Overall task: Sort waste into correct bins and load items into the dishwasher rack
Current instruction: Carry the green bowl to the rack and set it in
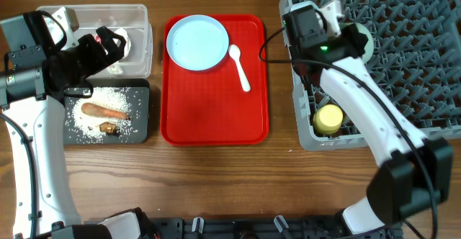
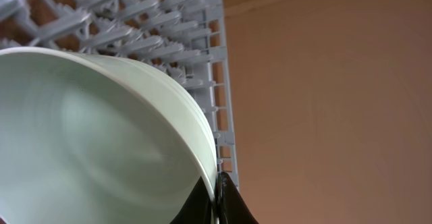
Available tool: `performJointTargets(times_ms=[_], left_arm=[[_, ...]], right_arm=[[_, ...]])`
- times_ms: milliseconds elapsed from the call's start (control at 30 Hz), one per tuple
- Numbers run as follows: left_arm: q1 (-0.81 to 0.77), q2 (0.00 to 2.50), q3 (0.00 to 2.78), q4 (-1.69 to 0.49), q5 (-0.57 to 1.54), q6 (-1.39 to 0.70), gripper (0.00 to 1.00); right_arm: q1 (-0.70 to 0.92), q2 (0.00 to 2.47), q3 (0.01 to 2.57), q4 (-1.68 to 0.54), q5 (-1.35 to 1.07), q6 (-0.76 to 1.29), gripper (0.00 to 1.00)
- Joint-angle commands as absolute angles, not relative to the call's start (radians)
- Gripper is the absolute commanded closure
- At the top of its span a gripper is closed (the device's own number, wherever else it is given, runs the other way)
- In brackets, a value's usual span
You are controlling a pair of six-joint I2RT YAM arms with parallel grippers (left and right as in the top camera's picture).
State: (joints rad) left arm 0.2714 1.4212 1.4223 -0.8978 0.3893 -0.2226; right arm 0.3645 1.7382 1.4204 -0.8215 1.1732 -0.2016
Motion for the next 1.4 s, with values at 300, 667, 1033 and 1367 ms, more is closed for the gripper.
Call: performJointTargets(times_ms=[300,667,1033,1367], left_arm=[[0.275,1.419,1.429,-0.896,0.387,-0.214,0.00],[0.275,1.419,1.429,-0.896,0.387,-0.214,0.00],[0.275,1.419,1.429,-0.896,0.387,-0.214,0.00],[0.275,1.419,1.429,-0.896,0.387,-0.214,0.00]], right_arm=[[0.368,1.926,1.413,-0.668,1.324,-0.390,0.96],[0.451,1.929,1.413,-0.624,1.308,-0.473,0.96],[0.511,1.929,1.413,-0.625,1.179,-0.472,0.77],[0.531,1.929,1.413,-0.624,1.099,-0.472,0.11]])
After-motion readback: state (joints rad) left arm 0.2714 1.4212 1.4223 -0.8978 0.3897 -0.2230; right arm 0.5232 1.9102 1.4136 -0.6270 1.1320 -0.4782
